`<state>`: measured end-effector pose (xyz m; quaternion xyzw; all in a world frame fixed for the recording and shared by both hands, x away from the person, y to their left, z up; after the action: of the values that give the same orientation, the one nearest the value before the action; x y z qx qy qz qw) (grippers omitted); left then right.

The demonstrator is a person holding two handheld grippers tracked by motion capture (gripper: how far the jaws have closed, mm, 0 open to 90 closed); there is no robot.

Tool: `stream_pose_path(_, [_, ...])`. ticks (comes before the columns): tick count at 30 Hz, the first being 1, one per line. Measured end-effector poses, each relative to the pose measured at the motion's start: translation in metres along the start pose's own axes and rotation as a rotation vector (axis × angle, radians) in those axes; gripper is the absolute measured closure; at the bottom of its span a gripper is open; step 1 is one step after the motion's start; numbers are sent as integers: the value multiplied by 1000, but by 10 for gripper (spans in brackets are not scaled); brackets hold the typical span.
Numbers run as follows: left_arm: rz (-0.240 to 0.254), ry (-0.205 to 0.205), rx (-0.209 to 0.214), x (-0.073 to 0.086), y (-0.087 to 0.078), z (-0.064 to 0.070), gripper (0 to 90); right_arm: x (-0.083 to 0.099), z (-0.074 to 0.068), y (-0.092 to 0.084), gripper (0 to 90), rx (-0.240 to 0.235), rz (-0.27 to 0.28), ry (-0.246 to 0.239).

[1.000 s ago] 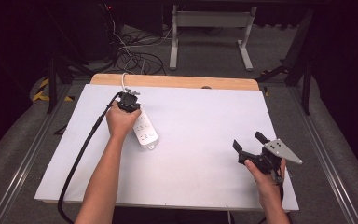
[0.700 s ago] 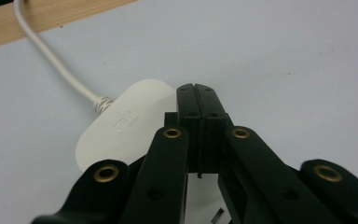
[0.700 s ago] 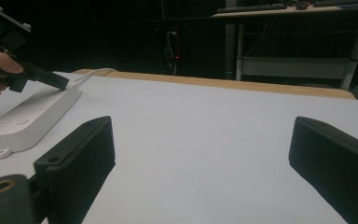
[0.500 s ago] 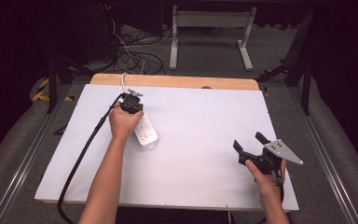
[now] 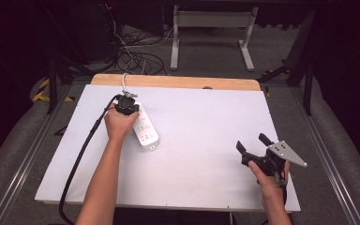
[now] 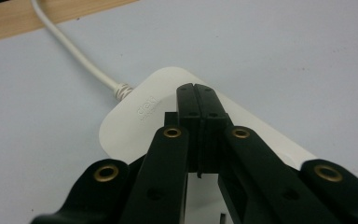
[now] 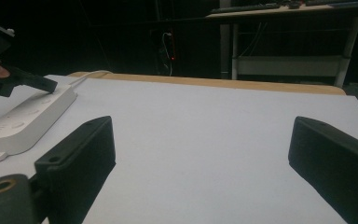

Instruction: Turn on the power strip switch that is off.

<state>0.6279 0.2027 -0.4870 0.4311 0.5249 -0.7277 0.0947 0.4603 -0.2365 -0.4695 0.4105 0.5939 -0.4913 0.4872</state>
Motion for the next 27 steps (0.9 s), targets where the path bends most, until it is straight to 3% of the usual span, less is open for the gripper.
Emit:
stream_pose_path(4, [-3, 11, -4, -1, 0, 1, 900, 0, 1, 1, 79, 1, 1, 3])
stream_pose_path(10, [71, -35, 69, -8, -4, -1, 900, 1, 0, 3, 79, -1, -5, 3])
stream_pose_path(13, [34, -23, 61, -3, 2, -1, 900, 0, 1, 3, 79, -1, -4, 6])
stream_pose_path(15, [48, -25, 56, -3, 3, 0, 900, 0, 2, 2, 79, 1, -1, 7])
stream_pose_path(16, [35, -2, 34, -2, 2, 0, 900, 0, 3, 2, 79, 3, -3, 8])
stream_pose_path(17, [31, -4, 18, -1, 1, 0, 900, 0, 3, 2, 79, 5, -4, 11])
stream_pose_path(19, [48, -53, 41, 0, 0, -3, 900, 0, 4, 2, 79, 9, -1, 15])
stream_pose_path(24, [75, -45, 57, 2, 3, 1, 900, 0, 4, 0, 80, 8, 0, 15])
stream_pose_path(27, [69, -35, 36, 1, 4, 3, 900, 0, 4, 0, 80, 9, 0, 18])
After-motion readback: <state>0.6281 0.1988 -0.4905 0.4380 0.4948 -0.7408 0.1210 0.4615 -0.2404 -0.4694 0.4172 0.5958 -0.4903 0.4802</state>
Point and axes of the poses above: each handheld gripper's, and its own axes: y roughly forward along the jaws, x roughly out of its underside, z roughly to its right, the point moved 4 cm from there along y, roughly forward along the jaws, and after that the axes turned 14 degrees about x, right-handed, at the moved point
